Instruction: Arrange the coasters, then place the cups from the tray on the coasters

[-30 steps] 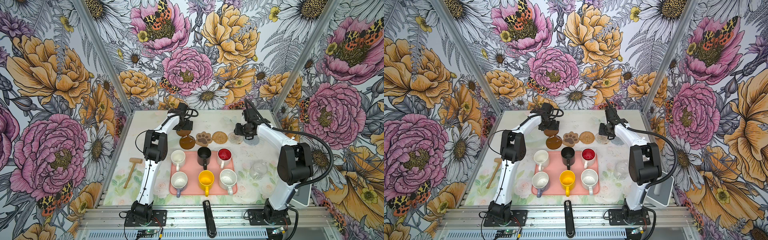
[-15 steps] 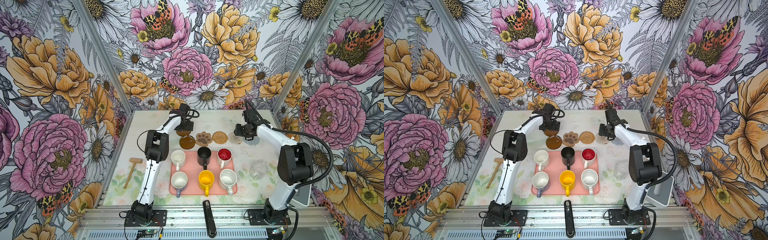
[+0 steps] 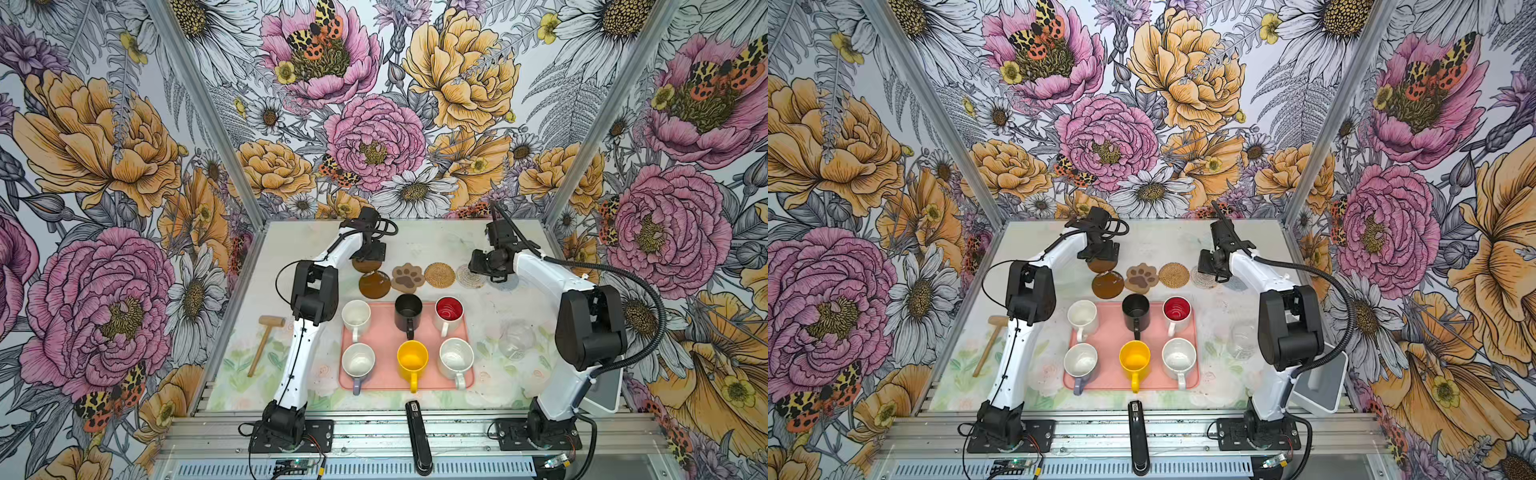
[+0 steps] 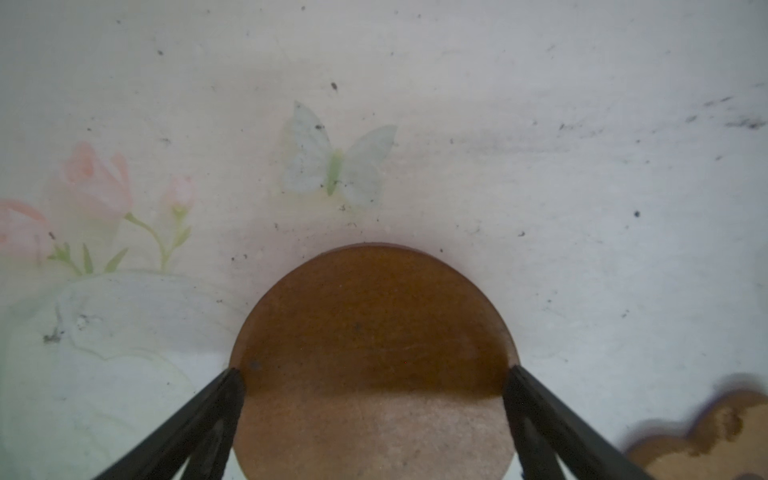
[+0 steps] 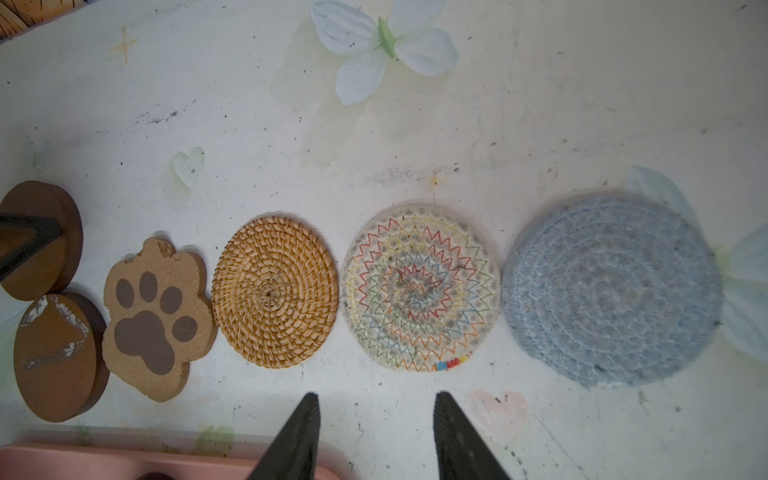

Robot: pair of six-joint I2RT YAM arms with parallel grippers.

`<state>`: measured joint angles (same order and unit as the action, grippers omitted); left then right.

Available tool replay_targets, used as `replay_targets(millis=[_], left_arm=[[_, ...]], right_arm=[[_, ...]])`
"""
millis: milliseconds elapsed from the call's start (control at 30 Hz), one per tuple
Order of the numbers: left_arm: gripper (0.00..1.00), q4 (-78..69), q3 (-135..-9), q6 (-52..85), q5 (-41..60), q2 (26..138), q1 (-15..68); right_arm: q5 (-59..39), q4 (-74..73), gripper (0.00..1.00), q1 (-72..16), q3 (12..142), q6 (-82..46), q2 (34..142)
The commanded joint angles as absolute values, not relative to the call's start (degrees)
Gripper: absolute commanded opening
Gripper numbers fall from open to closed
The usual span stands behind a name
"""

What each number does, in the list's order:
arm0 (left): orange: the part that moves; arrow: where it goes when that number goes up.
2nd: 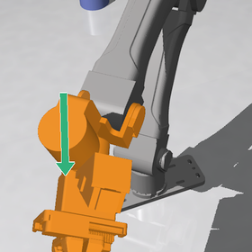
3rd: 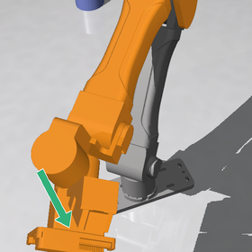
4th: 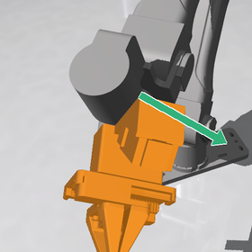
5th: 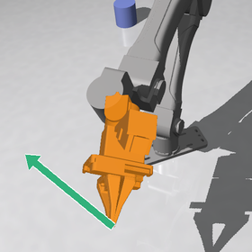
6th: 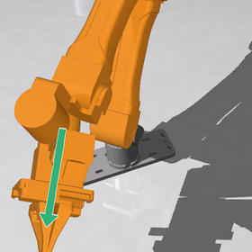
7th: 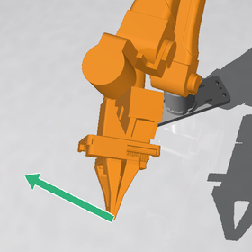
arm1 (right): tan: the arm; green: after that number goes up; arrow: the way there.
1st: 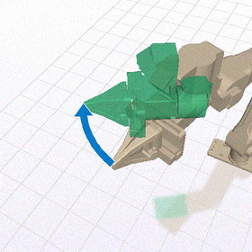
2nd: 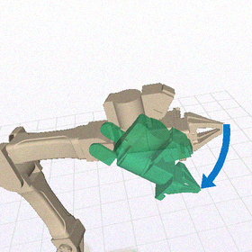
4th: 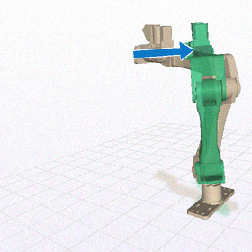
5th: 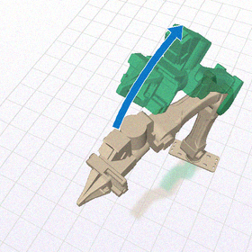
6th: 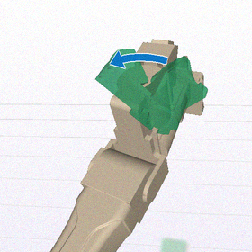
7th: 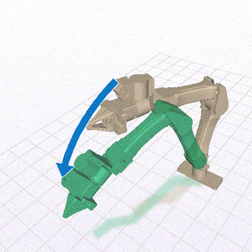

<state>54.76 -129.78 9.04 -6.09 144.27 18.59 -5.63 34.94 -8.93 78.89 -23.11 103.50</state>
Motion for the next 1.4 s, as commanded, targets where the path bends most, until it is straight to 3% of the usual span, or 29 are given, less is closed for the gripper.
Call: replay_targets(millis=[0,833,1367], left_arm=[[0.99,56.07,-132.1,9.87,-7.43,145.6,19.58],[0.99,56.69,-132.5,9.65,-13.41,147.94,20.49],[0.94,56.54,-123.16,12.02,-12.39,145.22,16.36]], right_arm=[[-5.21,33.95,0.47,-8.44,78.38,-23.55,101.6],[-5.63,33.41,0.47,-8.06,77.62,-23.91,101.56],[-5.81,33.4,0.46,-7.99,77.44,-24.26,101.52]])
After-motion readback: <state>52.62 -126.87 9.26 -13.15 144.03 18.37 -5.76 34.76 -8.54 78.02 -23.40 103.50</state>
